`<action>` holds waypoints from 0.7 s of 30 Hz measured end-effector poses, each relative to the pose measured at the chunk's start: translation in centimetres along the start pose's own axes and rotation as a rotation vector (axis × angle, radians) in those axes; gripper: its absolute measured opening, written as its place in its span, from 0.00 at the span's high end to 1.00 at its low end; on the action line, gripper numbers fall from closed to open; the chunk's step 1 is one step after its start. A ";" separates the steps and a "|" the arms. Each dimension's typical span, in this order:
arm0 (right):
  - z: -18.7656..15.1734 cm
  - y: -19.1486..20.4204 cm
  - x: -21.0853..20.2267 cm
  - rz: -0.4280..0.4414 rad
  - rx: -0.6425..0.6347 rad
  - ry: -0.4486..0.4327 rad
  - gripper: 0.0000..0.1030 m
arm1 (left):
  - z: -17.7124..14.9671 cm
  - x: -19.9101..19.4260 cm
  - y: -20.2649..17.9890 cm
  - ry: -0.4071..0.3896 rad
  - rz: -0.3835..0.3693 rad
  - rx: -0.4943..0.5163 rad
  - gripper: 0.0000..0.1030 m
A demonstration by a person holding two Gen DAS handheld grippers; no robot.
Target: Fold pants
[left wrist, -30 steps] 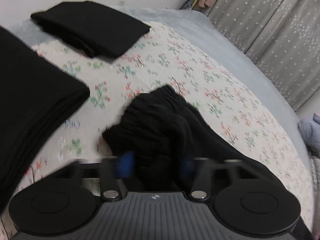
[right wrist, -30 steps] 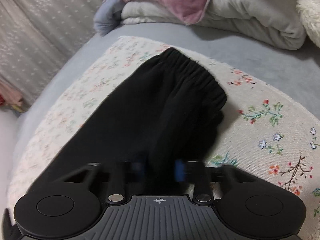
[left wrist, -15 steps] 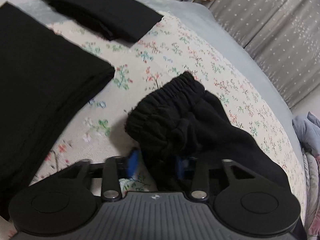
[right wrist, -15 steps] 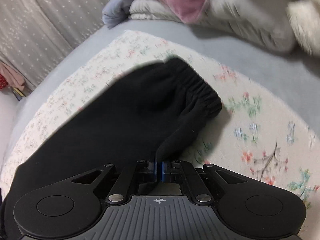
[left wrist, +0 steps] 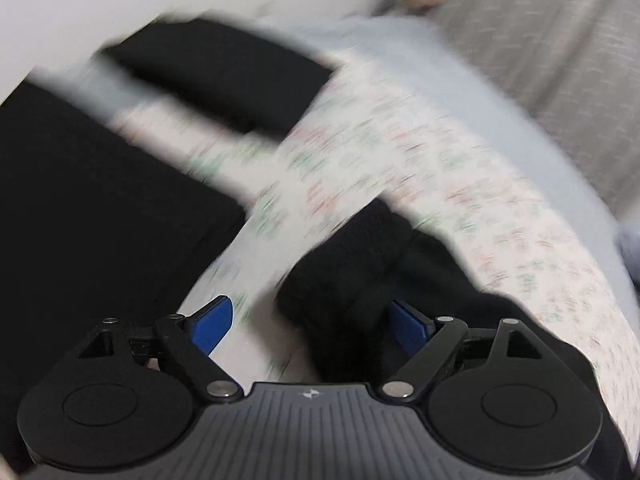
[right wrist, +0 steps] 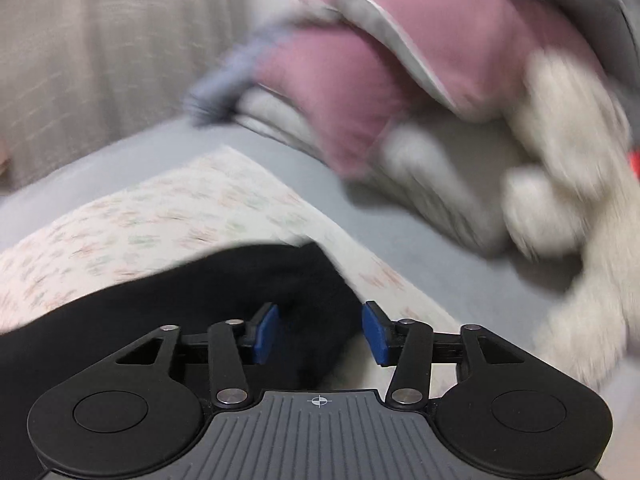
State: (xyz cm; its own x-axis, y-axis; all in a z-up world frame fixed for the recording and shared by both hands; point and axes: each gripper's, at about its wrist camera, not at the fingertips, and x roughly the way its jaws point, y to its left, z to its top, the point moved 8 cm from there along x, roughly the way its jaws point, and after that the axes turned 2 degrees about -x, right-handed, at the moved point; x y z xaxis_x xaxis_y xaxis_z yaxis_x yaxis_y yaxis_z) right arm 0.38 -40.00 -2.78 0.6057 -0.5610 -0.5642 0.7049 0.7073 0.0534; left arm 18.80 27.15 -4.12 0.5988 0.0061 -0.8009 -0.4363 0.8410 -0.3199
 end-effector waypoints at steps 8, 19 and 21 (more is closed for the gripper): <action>-7.9 21.8 -7.1 0.590 -0.743 -0.040 0.49 | -0.7 2.5 -1.0 0.008 -0.110 -0.183 0.23; -14.7 35.4 -8.3 0.723 -1.030 -0.046 1.00 | 2.6 -1.4 -4.4 -0.169 -0.208 -0.024 0.66; -12.6 34.1 -9.8 0.714 -0.909 -0.116 1.00 | 3.1 -2.9 -5.0 -0.244 -0.281 0.010 0.66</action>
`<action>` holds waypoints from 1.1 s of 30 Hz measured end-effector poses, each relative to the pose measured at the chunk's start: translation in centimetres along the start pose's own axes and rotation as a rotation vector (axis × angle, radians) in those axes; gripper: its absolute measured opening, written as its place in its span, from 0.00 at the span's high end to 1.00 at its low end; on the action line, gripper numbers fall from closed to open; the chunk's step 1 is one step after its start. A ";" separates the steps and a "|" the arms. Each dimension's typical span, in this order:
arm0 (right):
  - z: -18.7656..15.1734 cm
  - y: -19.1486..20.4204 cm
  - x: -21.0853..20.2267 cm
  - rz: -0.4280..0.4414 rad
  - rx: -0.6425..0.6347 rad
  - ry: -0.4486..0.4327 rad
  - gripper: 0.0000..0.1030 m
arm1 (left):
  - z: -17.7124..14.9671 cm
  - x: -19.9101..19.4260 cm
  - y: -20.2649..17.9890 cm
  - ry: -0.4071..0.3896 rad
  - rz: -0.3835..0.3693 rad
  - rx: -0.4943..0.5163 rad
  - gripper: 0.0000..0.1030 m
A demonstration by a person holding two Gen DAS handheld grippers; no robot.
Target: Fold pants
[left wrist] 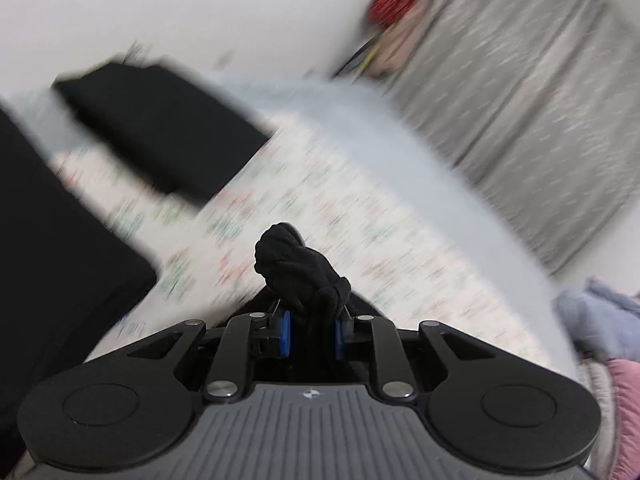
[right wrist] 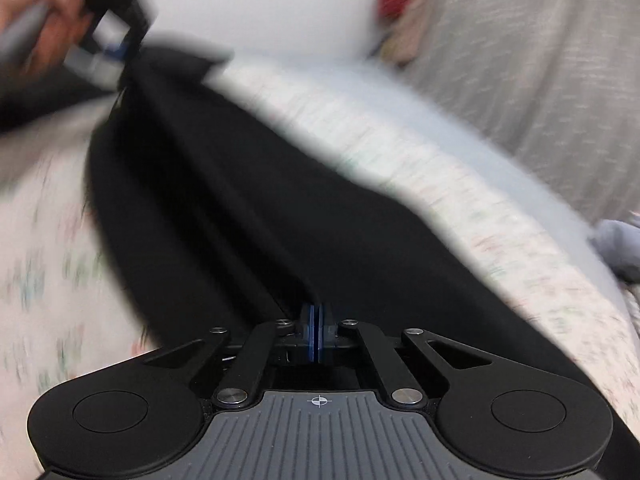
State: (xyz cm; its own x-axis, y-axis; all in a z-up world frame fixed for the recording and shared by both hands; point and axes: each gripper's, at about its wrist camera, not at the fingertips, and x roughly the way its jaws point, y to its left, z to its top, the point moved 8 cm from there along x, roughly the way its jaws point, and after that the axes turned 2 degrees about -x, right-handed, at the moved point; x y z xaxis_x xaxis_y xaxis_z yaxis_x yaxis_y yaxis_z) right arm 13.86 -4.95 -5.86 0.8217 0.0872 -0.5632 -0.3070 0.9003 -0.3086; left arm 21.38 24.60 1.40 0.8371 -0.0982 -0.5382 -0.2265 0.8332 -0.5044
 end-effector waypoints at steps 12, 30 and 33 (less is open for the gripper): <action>-5.1 5.1 -2.7 0.114 -0.139 0.063 1.00 | -4.7 3.8 6.3 0.233 0.132 0.041 0.44; -5.5 -10.2 0.8 0.094 0.269 0.056 0.57 | 1.0 10.1 -0.1 0.186 0.209 0.269 0.01; -7.4 -9.1 1.8 0.107 0.266 0.114 0.57 | -0.5 12.9 0.0 0.223 0.250 0.313 0.02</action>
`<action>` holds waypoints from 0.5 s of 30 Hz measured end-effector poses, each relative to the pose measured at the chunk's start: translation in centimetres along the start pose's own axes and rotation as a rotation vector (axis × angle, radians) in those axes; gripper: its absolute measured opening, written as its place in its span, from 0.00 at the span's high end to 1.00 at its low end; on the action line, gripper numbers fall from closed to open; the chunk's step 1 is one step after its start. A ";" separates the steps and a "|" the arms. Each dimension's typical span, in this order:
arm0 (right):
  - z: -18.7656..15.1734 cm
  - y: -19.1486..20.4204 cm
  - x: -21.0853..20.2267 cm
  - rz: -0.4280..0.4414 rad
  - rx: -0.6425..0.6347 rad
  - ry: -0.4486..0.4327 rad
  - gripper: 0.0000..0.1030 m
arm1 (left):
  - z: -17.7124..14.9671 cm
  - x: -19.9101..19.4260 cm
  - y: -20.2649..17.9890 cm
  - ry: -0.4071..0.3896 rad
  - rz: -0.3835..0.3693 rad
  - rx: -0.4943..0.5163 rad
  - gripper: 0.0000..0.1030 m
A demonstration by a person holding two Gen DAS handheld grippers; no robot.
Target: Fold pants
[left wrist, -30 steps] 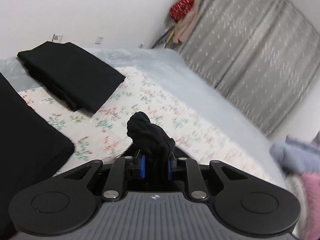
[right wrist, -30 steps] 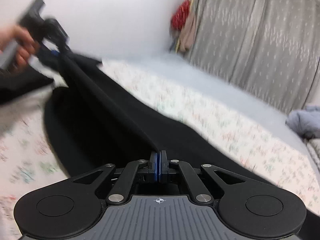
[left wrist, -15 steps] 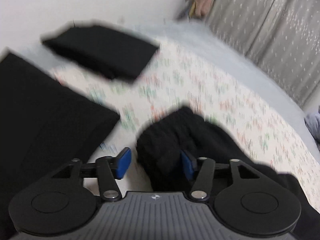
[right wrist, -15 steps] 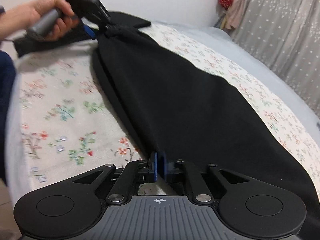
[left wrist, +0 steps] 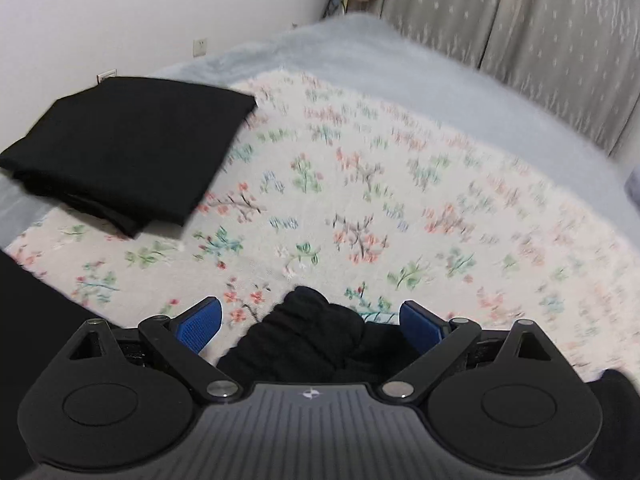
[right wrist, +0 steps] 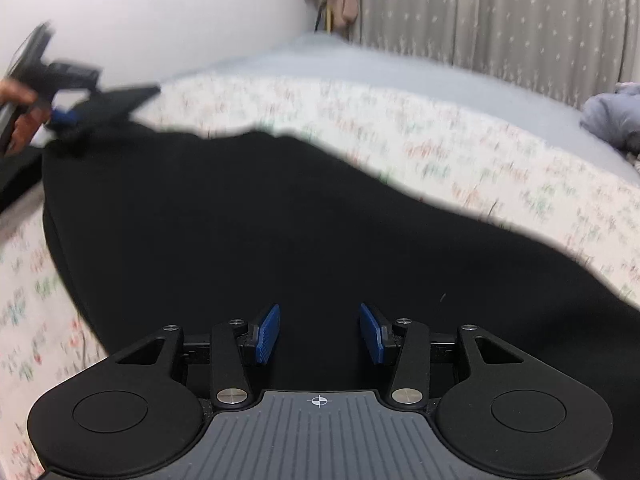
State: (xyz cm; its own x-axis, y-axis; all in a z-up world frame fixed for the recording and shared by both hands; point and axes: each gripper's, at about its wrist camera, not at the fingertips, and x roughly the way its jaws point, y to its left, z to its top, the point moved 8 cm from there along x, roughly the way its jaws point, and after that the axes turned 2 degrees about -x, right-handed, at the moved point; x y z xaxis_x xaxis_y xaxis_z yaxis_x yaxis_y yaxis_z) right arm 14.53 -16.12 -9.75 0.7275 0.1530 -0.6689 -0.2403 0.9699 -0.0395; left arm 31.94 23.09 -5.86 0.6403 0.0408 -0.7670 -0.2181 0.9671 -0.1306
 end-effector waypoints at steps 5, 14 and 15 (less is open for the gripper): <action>-0.5 0.3 0.4 -0.004 -0.008 0.011 0.57 | -3.0 2.4 -0.4 0.021 -0.011 0.056 0.38; 0.0 0.5 0.5 -0.027 -0.003 0.008 0.57 | -0.8 -2.1 1.0 -0.187 -0.064 -0.081 0.54; 0.0 0.5 0.5 -0.033 -0.007 0.008 0.57 | -1.3 -1.6 0.8 -0.172 -0.038 -0.052 0.53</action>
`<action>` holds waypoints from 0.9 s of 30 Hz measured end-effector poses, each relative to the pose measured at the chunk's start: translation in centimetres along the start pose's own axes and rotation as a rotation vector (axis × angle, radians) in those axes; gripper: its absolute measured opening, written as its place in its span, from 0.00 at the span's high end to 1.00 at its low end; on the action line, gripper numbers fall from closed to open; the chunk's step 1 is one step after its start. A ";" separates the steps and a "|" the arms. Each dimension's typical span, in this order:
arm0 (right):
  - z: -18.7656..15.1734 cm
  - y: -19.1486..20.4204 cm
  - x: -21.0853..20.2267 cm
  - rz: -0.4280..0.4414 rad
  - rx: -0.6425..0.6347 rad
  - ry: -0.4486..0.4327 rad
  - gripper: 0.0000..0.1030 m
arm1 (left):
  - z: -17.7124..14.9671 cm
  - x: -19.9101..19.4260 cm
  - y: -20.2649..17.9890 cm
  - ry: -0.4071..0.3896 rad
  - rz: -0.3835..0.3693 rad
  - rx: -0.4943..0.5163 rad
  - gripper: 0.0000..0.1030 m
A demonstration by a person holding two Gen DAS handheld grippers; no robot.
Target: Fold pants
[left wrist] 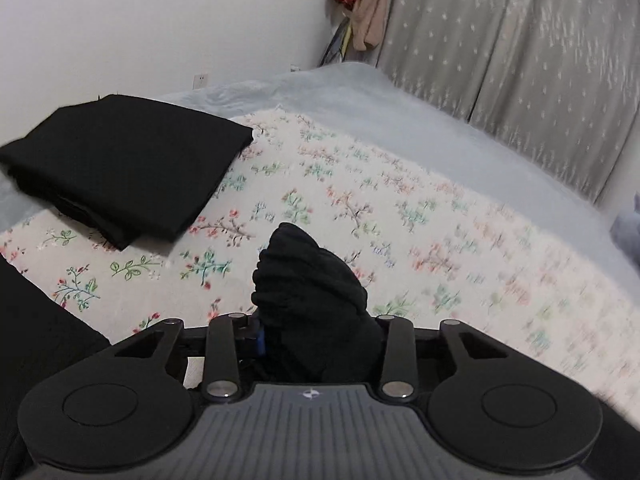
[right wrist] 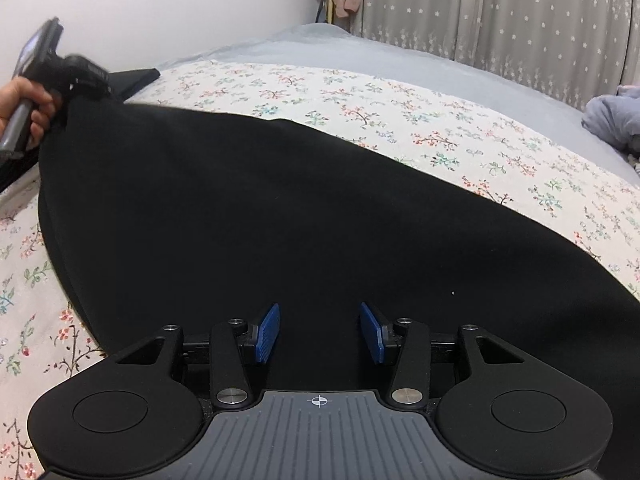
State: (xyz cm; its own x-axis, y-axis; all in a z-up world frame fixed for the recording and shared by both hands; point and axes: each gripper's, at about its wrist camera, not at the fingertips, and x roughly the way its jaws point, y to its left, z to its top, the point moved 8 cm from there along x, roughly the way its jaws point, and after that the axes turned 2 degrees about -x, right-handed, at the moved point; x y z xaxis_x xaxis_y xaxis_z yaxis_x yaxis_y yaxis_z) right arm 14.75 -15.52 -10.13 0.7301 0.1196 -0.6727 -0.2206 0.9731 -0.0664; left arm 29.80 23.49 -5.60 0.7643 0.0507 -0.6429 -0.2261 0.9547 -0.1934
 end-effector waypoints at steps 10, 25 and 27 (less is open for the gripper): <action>0.6 -0.6 -0.6 0.004 -0.006 0.012 0.50 | 0.8 -1.2 0.2 -0.075 0.106 0.142 0.20; -7.0 -29.6 -15.5 -0.525 0.593 -0.088 0.44 | -4.5 -7.6 -21.4 0.004 -0.372 0.379 0.06; -7.8 -30.1 -15.6 -0.496 0.633 -0.085 0.45 | -8.2 -7.5 -27.5 0.049 -0.450 0.512 0.06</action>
State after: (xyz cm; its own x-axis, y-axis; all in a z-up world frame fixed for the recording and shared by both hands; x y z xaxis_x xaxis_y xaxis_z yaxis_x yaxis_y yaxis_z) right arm 4.99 -48.19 -3.41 0.6991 -0.3653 -0.6147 0.5311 0.8408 0.1044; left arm 25.32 -5.50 -1.50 0.6858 -0.3857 -0.6172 0.4311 0.8985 -0.0825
